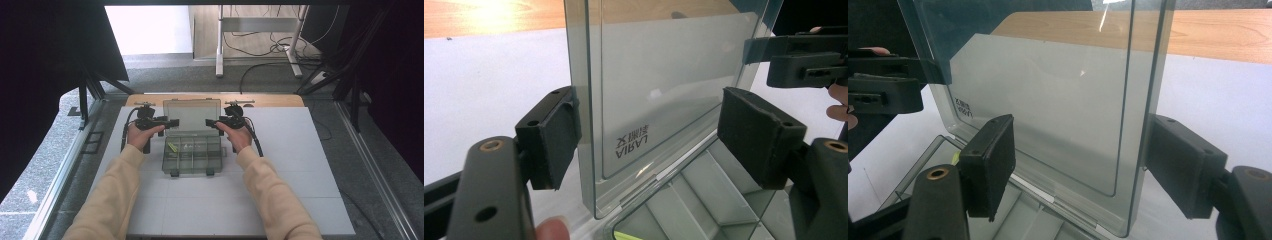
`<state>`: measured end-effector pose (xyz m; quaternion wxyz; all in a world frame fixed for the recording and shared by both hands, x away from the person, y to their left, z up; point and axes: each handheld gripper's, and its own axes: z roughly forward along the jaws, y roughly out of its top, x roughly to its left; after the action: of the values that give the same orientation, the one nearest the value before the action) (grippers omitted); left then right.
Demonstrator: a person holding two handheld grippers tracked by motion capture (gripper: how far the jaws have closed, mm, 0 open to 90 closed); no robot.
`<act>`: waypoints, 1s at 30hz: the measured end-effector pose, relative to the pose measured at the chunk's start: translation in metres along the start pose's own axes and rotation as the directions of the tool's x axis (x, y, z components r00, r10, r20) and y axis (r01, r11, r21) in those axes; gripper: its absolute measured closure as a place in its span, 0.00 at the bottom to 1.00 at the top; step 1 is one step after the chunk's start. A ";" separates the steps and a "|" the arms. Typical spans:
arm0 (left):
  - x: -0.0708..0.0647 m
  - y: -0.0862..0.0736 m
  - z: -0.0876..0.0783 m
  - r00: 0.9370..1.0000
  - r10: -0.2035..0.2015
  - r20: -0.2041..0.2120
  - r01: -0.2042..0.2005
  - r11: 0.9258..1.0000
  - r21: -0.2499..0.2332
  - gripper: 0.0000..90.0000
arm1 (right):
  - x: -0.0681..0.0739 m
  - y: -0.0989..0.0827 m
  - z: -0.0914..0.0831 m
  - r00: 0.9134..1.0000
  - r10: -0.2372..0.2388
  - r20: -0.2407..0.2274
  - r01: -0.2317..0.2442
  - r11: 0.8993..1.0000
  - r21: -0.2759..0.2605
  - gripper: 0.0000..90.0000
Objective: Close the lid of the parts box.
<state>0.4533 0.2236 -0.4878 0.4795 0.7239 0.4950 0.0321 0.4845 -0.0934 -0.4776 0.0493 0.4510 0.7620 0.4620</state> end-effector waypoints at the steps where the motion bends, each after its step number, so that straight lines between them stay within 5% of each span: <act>1: 0.000 0.000 0.000 1.000 0.000 0.001 0.000 1.000 -0.001 0.29 | 0.000 0.000 0.000 1.000 -0.002 0.001 0.002 1.000 -0.001 0.32; 30: -0.005 0.001 -0.004 1.000 0.022 0.007 -0.022 1.000 -0.013 0.29 | 0.005 -0.003 -0.006 0.999 -0.045 0.005 0.045 0.999 -0.010 0.31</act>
<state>0.4495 0.2222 -0.4830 0.4855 0.7263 0.4851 0.0381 0.4763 -0.0941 -0.4741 0.0636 0.4346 0.7695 0.4636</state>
